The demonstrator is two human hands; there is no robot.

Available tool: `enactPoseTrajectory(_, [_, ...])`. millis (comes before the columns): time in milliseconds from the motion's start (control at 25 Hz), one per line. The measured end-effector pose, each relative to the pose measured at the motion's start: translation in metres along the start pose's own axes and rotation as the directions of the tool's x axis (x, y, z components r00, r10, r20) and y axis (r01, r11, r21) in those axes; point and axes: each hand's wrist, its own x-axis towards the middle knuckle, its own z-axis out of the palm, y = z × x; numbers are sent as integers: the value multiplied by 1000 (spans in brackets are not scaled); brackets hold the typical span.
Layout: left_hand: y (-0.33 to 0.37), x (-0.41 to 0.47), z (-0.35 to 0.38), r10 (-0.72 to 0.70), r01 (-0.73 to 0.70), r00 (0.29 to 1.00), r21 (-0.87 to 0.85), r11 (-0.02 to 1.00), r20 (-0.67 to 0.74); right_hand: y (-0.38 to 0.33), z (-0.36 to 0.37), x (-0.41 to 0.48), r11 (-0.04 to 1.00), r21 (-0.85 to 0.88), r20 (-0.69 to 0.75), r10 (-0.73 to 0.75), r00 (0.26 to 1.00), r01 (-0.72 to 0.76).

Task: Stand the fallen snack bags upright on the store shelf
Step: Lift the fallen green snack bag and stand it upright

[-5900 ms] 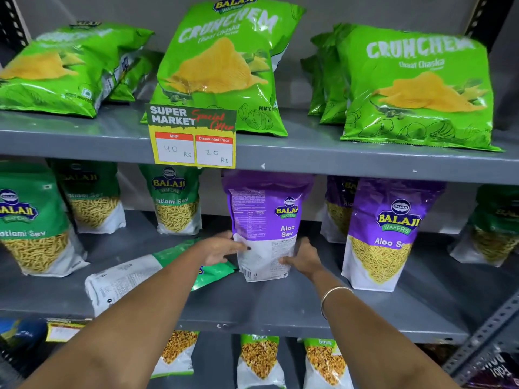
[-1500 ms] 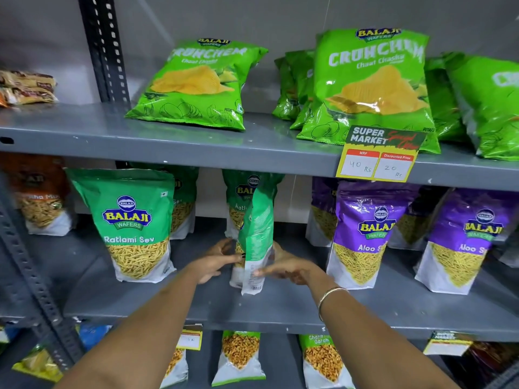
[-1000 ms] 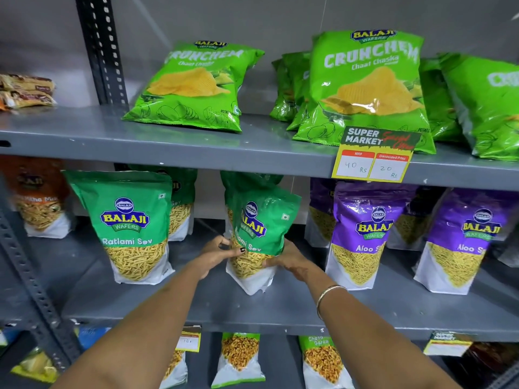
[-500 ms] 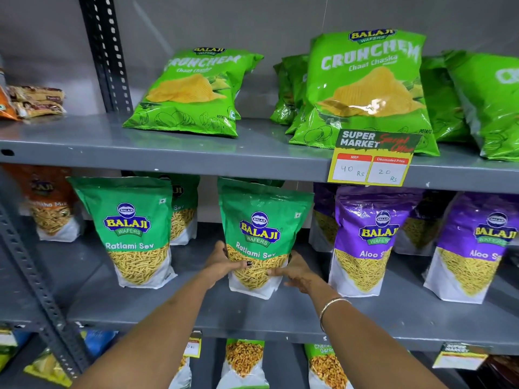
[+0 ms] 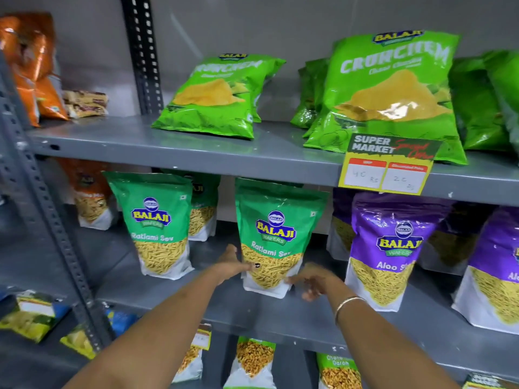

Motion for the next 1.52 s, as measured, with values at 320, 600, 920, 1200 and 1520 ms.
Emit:
enactPoseTrajectory(320, [-83,-19,-132,-448,442,892,80,893,69,-47,73,13,963,-193,310,240,920,-186])
enactPoseTrajectory(600, [-137,12,-200,-15,-9,986,-144,990,-167,-121,232,16,989,58,-112,-132,985,140])
enactPoseTrajectory(920, [-159,43,-196,99,-120,975,-94,988,-197,-133,267,50,913,234,-277,-267,923,334])
enactPoseTrajectory(1200, [-161,3,-194,117,-118,987,-4,993,-113,-117,269,21,934,133,-324,-274,905,331])
enactPoseTrajectory(1520, [-167,-38,-188,133,-123,976,70,990,-174,-99,276,-6,942,61,-298,-298,907,329])
